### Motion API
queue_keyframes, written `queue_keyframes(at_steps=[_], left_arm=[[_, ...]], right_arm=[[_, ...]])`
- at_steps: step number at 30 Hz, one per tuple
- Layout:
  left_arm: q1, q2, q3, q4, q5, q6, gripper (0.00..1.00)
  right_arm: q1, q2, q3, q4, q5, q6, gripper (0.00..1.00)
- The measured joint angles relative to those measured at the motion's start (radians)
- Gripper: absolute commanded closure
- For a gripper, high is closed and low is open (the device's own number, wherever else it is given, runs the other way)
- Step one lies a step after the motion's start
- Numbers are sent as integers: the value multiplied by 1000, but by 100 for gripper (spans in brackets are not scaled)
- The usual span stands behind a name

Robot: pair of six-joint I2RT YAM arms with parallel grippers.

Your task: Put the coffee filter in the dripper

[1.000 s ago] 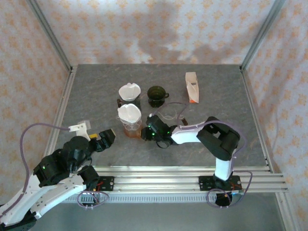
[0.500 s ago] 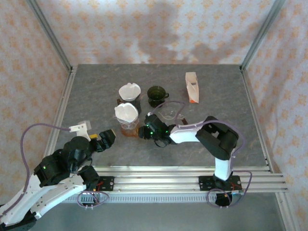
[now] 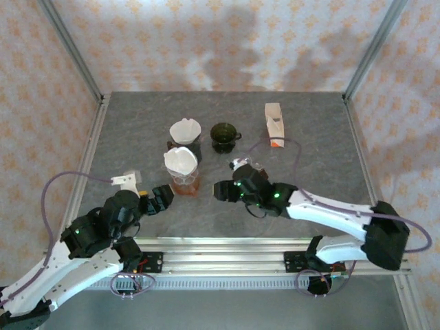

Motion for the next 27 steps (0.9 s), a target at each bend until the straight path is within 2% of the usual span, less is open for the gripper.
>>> queue_keyframes(at_steps=[3,6,11,14,20,24,27], left_arm=[[0,18,-2,19,8,0,0],[0,25,-2,31,9,1,0],[0,26,-3,42,9,0,0],[0,25,-3,42,9,0,0],[0,21,-3,43,12,0,0],[0,19,-8,45,13,0,0],[0,16,-15,45,12,0,0]], right_arm=[[-111,-28,63,-98,17,-47,32],[-231,6,138,-163,13,-95,32],[-405,209,327,-214,-78,-173,35],[-455,327,406,-231,-132,-204,35],[-505,523,568,-284,-233,-250,46],[-513,604,633,-314,-274,-265,53],[-513,635,639,-327,-304,-264,55]])
